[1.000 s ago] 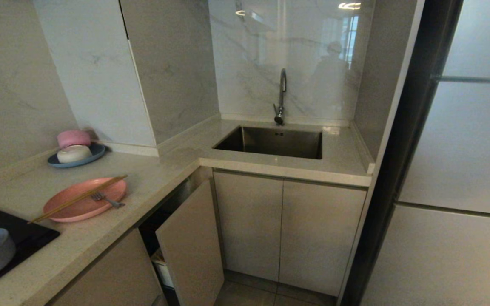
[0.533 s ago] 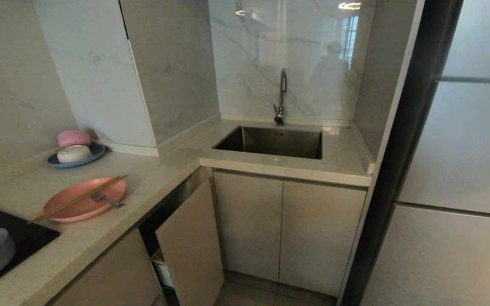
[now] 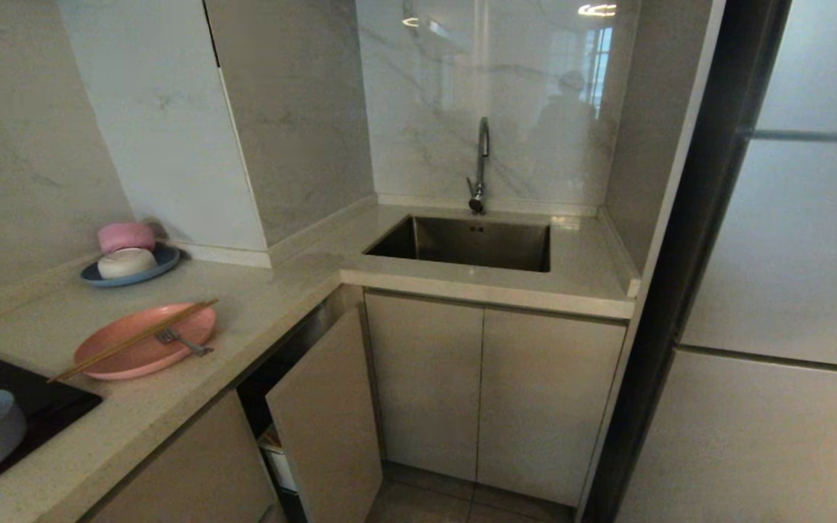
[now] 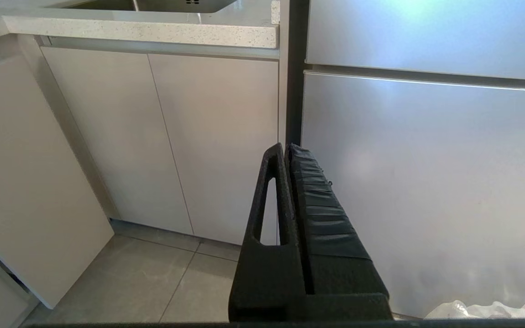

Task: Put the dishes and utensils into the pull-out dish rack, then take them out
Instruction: Open the cupboard

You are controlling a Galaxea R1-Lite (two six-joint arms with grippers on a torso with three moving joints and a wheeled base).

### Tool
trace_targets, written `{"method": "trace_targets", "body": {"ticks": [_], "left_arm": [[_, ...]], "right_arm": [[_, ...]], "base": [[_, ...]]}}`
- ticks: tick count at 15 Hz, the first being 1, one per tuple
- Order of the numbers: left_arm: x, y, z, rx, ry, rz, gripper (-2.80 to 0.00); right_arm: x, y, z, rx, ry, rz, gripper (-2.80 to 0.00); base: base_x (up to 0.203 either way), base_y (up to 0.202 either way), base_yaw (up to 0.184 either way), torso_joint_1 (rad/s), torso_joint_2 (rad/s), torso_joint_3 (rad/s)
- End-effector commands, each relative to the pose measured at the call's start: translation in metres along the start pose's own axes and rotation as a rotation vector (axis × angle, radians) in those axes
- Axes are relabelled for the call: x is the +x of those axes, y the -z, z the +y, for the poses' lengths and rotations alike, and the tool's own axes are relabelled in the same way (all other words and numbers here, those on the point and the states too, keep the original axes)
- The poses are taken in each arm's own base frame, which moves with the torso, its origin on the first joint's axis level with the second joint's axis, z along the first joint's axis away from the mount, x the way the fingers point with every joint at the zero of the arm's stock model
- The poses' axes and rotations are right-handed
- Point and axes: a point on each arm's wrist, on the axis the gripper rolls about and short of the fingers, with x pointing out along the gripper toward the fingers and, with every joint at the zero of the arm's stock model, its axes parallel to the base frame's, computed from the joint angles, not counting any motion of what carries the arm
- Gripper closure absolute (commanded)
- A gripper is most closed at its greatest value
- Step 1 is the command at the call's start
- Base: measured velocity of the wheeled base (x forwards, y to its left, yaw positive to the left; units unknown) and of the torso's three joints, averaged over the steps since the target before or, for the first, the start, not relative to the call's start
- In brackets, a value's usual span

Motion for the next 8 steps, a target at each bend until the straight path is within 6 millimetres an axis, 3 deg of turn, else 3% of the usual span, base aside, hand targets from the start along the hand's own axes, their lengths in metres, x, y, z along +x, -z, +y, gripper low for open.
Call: {"method": "trace_targets", "body": {"ticks": [1, 6, 8], "left_arm": [[0.0005, 0.0016, -0.0001, 0.0, 0.0, 0.007, 0.0], [0.0005, 0.0016, -0.0001, 0.0, 0.0, 0.007, 0.0], [0.0005, 0.0016, -0.0001, 0.0, 0.0, 0.007, 0.0]], "right_arm": [[0.0, 0.0, 0.0, 0.0, 0.0, 0.0, 0.0], [0.0001, 0.0, 0.0, 0.001, 0.0, 0.001, 0.0], [0.0001, 0.0, 0.0, 0.001, 0.0, 0.001, 0.0]], "base": [[0.0, 0.0, 0.0, 0.0, 0.0, 0.0], [0.0, 0.0, 0.0, 0.0, 0.0, 0.0], [0.0, 0.0, 0.0, -0.098, 0.25, 0.124]]}}
